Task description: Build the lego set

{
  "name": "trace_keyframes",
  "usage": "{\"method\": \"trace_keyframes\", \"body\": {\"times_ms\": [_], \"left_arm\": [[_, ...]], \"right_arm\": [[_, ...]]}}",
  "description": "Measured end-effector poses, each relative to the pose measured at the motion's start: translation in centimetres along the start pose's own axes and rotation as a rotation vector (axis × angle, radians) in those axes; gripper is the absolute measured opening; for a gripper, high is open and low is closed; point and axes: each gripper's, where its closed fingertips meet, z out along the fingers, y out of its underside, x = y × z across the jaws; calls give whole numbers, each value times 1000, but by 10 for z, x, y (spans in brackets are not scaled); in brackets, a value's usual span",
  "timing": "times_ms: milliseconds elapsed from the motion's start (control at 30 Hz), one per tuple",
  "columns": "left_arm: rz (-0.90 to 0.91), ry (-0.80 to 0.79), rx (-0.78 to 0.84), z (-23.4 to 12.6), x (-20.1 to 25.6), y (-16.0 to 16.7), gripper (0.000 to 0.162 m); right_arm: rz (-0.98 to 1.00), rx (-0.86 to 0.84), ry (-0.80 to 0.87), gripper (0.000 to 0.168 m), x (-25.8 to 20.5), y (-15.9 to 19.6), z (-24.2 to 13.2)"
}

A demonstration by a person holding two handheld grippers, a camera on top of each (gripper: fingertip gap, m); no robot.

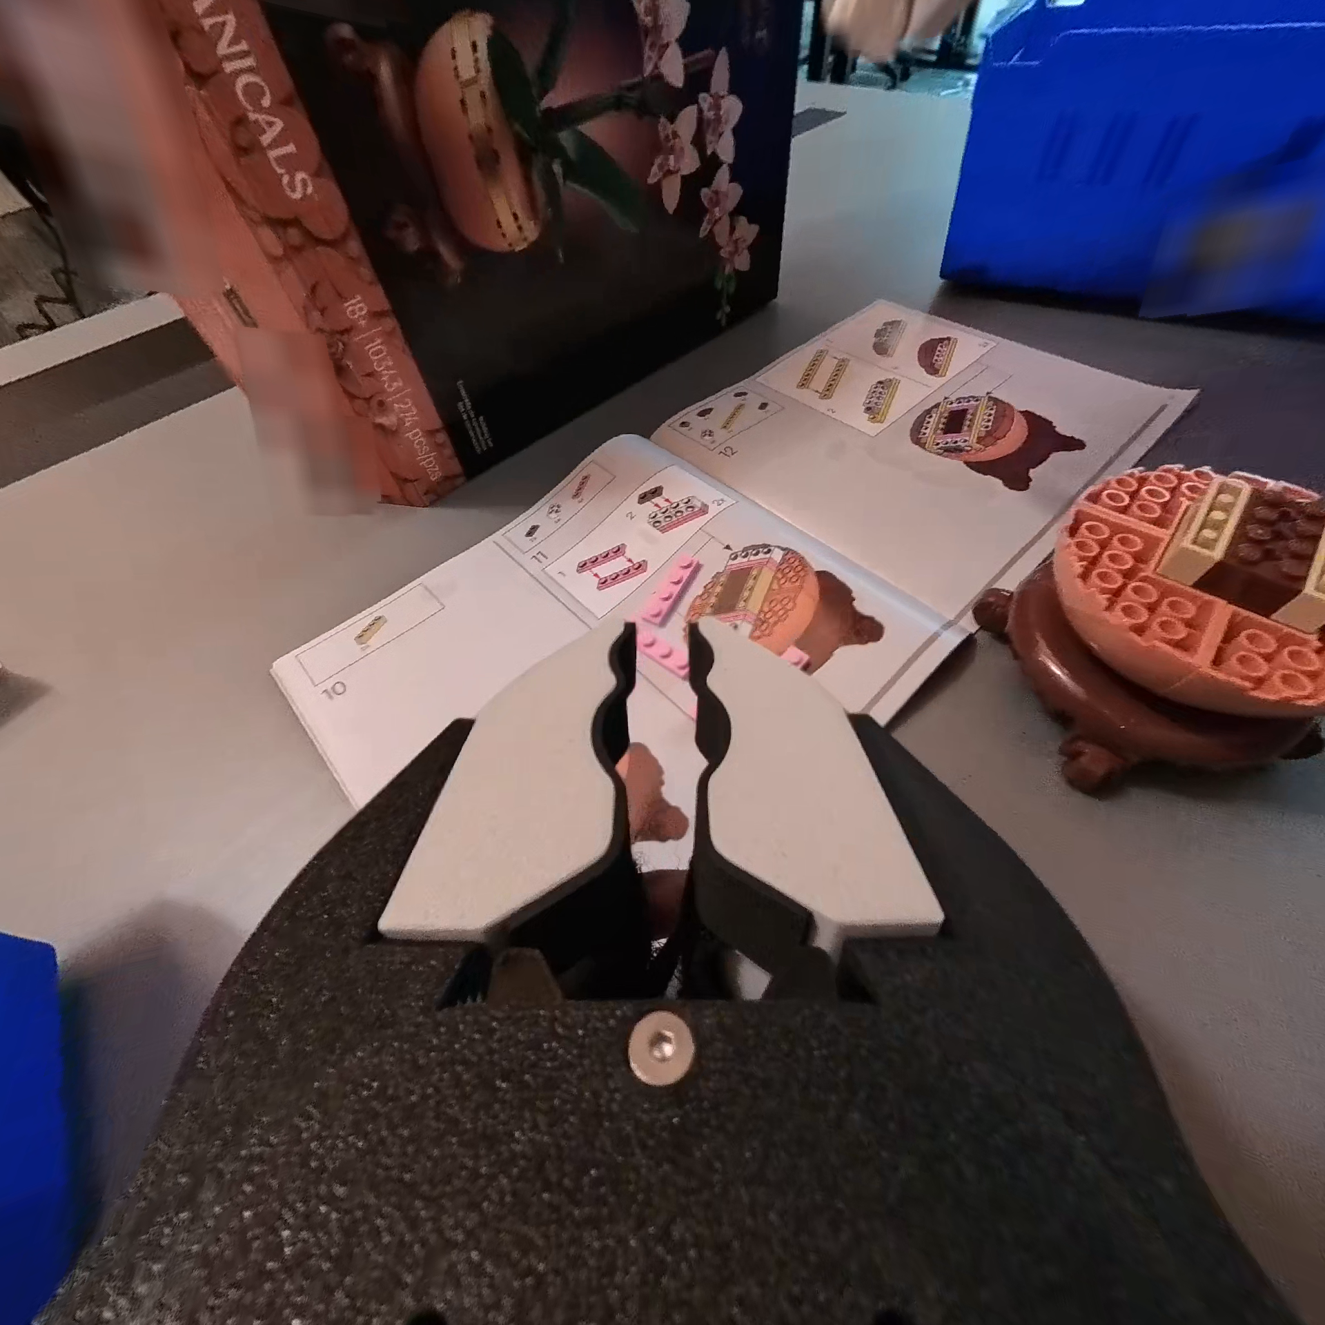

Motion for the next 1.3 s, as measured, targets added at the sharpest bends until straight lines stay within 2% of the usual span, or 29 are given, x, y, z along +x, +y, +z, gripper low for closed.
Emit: {"method": "trace_keyframes", "body": {"times_ms": [133, 233, 400, 533, 667, 867, 1000, 1067, 1133, 1300], "left_arm": [[-33, 10, 32, -3, -3, -1, 13], [-28, 12, 53, -5, -2, -3, 13], [-24, 19, 46, -5, 0, -2, 13], [-24, 21, 43, -4, 0, -1, 13], [-55, 21, 53, -5, -3, -2, 13], [-101, 26, 85, -9, -7, -5, 13], [-117, 29, 82, -8, -8, -5, 13], [-108, 24, 82, -8, -8, -5, 14], [-95, 20, 75, -8, -7, -4, 14], [-66, 10, 35, -4, -5, 0, 14]], "right_arm": [[-19, -66, -91, 21, -12, -9, 56], [-25, -136, -114, 21, -15, 1, 75], [19, -166, -192, 21, -29, 26, 76], [-14, -217, -178, 21, -33, 48, 74], [-9, -158, -256, 21, -49, 39, 77], [-115, -308, -243, 21, -52, 74, 79], [-131, -281, -239, 22, -50, 77, 85], [-140, -280, -213, 33, -47, 79, 87], [-138, -266, -221, 36, -49, 80, 88], [-86, -160, -170, 38, -44, 74, 70]]}}
